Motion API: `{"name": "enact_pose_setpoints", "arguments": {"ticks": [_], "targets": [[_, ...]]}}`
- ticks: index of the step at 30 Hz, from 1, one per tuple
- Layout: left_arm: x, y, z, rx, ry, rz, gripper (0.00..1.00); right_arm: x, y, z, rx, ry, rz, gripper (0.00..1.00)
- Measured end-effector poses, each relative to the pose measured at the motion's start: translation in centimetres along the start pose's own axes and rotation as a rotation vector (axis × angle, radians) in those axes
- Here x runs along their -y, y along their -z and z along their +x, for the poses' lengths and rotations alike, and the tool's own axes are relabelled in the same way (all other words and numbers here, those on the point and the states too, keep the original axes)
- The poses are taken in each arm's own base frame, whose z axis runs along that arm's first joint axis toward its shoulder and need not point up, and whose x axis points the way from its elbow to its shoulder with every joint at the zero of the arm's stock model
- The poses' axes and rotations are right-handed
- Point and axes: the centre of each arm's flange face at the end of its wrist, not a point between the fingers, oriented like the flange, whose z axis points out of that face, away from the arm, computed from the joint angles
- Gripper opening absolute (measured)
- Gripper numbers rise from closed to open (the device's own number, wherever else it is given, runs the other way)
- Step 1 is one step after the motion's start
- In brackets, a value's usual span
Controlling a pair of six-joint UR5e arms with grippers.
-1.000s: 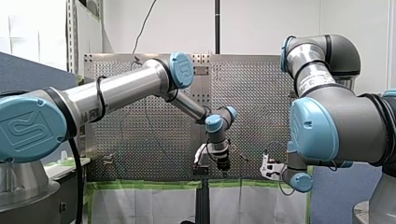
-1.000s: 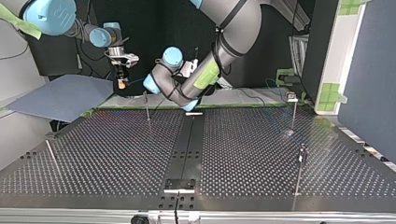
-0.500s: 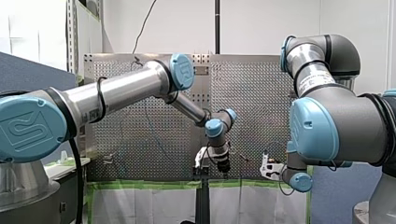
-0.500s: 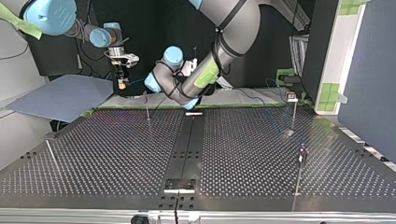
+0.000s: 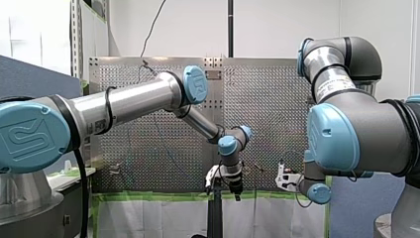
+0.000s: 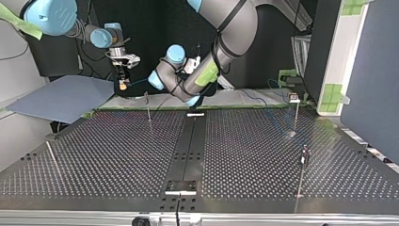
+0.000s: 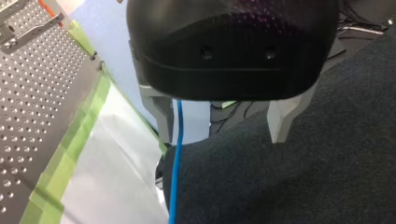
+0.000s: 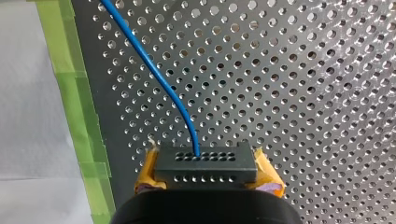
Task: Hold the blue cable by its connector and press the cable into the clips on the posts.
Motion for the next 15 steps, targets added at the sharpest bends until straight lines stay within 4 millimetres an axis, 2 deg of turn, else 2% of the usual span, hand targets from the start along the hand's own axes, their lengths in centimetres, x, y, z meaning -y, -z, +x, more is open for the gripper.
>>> {"name": "enact_pose_setpoints", "arguments": {"ticks": [15], "targets": [[-0.8, -1.4, -1.0, 0.063, 0.047, 0.012, 1.00, 0.3, -0.1, 0.0, 0.000, 0.001, 0.006, 0.00]]}}
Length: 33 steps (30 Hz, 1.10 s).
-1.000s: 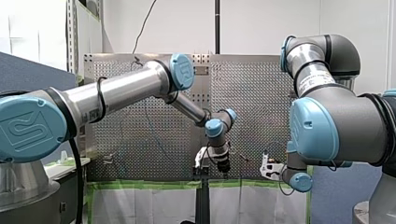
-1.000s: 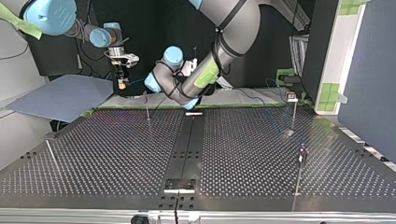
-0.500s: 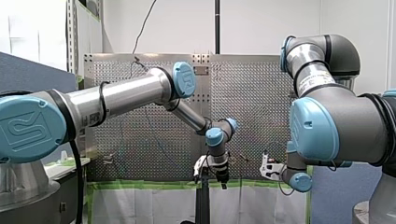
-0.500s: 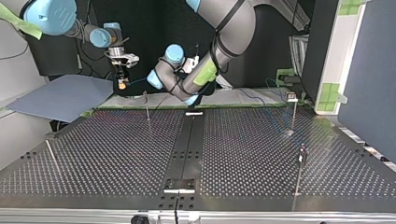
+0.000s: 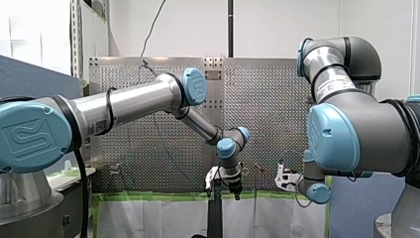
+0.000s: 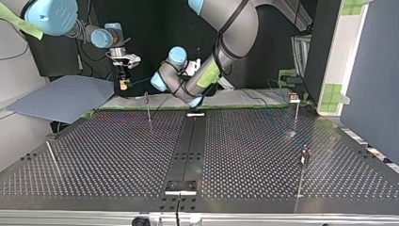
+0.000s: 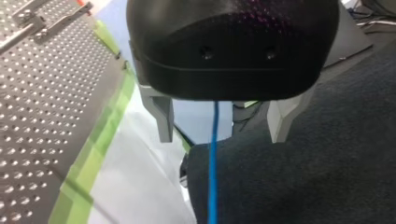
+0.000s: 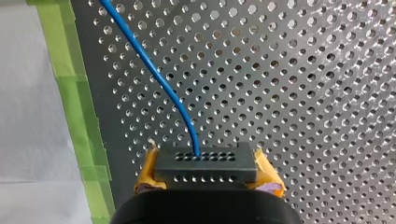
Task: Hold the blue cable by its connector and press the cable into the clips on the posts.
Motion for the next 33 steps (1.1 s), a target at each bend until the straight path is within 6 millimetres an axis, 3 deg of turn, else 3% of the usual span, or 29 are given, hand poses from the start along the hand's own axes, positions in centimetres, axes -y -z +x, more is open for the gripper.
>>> {"name": "enact_pose_setpoints", "arguments": {"ticks": [7, 16, 23, 33], "targets": [[-0.8, -0.9, -0.3, 0.008, 0.035, -0.003, 1.00, 0.3, 0.0, 0.0, 0.001, 0.000, 0.006, 0.00], [-1.2, -3.8, 0.8, -0.002, 0.033, -0.006, 1.00, 0.4, -0.1, -0.1, 0.002, 0.000, 0.007, 0.00], [-2.7, -6.3, 2.4, -0.015, 0.039, -0.028, 1.00, 0.4, -0.1, 0.0, -0.002, 0.000, 0.008, 0.00], [-3.7, -7.0, 3.2, -0.020, 0.043, -0.034, 1.00, 0.5, -0.1, 0.0, -0.003, 0.000, 0.010, 0.00]]}}
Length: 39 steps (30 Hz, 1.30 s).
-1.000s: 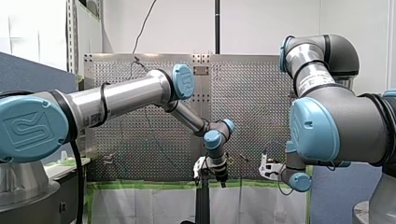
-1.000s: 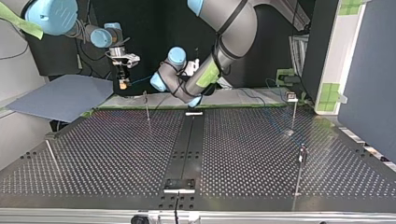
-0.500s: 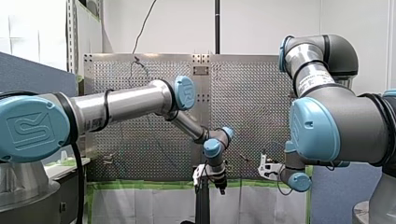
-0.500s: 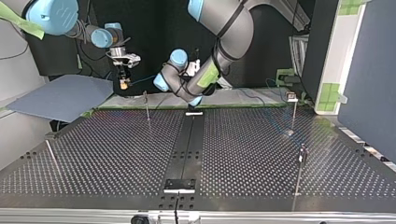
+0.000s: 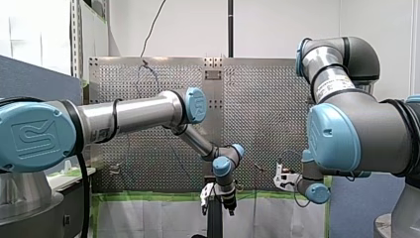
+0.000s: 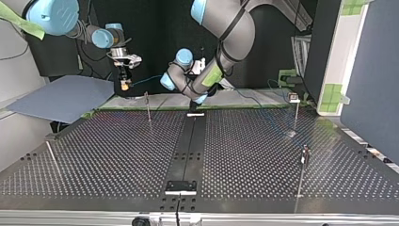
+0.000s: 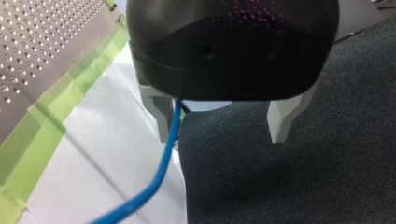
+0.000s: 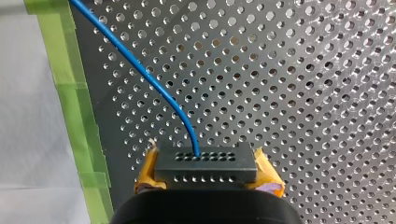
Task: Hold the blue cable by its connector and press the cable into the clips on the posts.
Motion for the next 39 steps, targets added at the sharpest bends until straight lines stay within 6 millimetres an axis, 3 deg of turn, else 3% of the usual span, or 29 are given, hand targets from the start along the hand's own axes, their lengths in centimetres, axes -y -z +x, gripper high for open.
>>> {"name": "enact_pose_setpoints", "arguments": {"ticks": [5, 6, 7, 8, 9, 10, 12, 19, 21, 22, 23, 24, 39], "targets": [[0.0, -0.1, 0.0, 0.002, -0.001, 0.001, 1.00, 0.0, 0.0, 0.0, 0.000, 0.000, 0.001, 0.00], [0.0, -0.1, 0.0, 0.003, -0.002, 0.002, 0.92, 0.0, 0.0, 0.0, 0.000, 0.000, 0.001, 0.00], [0.0, -0.1, 0.0, 0.004, -0.004, 0.003, 0.92, 0.0, 0.0, 0.0, 0.000, 0.000, 0.001, 0.00], [0.0, -0.1, 0.0, 0.006, -0.008, 0.004, 0.80, 0.0, 0.0, 0.0, 0.000, 0.000, 0.002, 0.00], [0.0, -0.2, 0.0, 0.007, -0.014, 0.006, 0.58, 0.0, 0.0, 0.0, 0.000, 0.000, 0.002, 0.00], [0.0, -0.2, 0.0, 0.009, -0.020, 0.007, 0.58, 0.1, 0.0, 0.0, 0.000, 0.000, 0.002, 0.00], [0.1, -0.2, 0.0, 0.015, -0.037, 0.012, 0.35, 0.1, 0.0, 0.0, -0.001, 0.000, 0.003, 0.00], [1.0, -0.5, 0.3, 0.049, -0.101, 0.043, 0.35, 0.3, -0.1, 0.0, 0.000, 0.001, 0.006, 0.00], [1.2, -0.6, 0.3, 0.065, -0.115, 0.042, 0.24, 0.4, -0.1, 0.0, -0.001, 0.001, 0.007, 0.00], [1.2, -0.6, 0.2, 0.072, -0.118, 0.041, 0.24, 0.4, -0.1, 0.0, -0.001, 0.001, 0.007, 0.00], [1.3, -0.7, 0.2, 0.080, -0.116, 0.040, 0.15, 0.4, -0.1, 0.0, -0.001, 0.001, 0.007, 0.00], [1.3, -0.7, 0.2, 0.085, -0.112, 0.040, 0.00, 0.4, -0.2, 0.0, -0.001, 0.001, 0.008, 0.00], [1.5, -0.1, -0.4, 0.142, -0.117, -0.020, 0.00, 0.5, -0.2, 0.0, -0.001, 0.001, 0.007, 0.00]]}}
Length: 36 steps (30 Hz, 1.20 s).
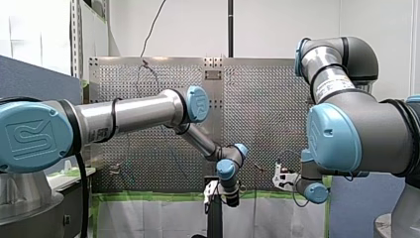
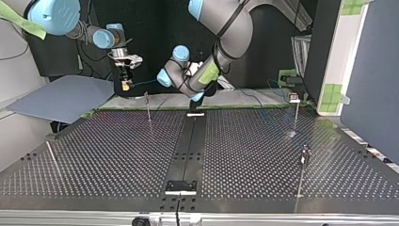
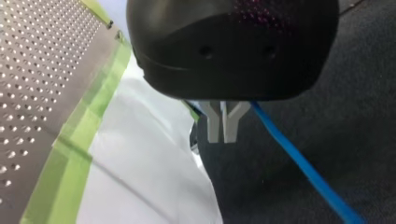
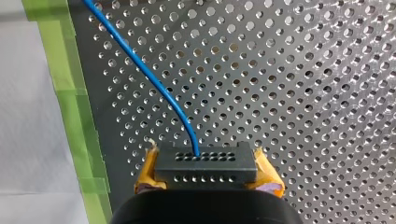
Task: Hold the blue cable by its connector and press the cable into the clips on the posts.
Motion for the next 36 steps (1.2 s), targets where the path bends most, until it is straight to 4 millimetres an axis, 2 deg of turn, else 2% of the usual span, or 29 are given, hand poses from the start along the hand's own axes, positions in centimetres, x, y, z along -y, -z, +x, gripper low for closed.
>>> {"name": "enact_pose_setpoints", "arguments": {"ticks": [13, 23, 28, 36], "targets": [[-0.2, 3.3, -3.0, 0.114, 0.025, -0.062, 0.00, -0.8, -0.1, 0.2, -0.006, -0.031, -0.012, 0.00], [2.1, 7.6, -3.9, 0.234, 0.043, -0.073, 0.00, -1.6, -0.2, 0.4, -0.011, -0.062, -0.025, 0.00], [2.9, 8.8, -3.0, 0.267, 0.039, -0.082, 0.00, -2.3, -0.5, 0.6, -0.016, -0.072, -0.033, 0.00], [3.3, 9.2, 0.3, 0.298, 0.012, -0.121, 0.00, -3.2, -1.0, 1.0, -0.028, -0.080, -0.045, 0.00]]}}
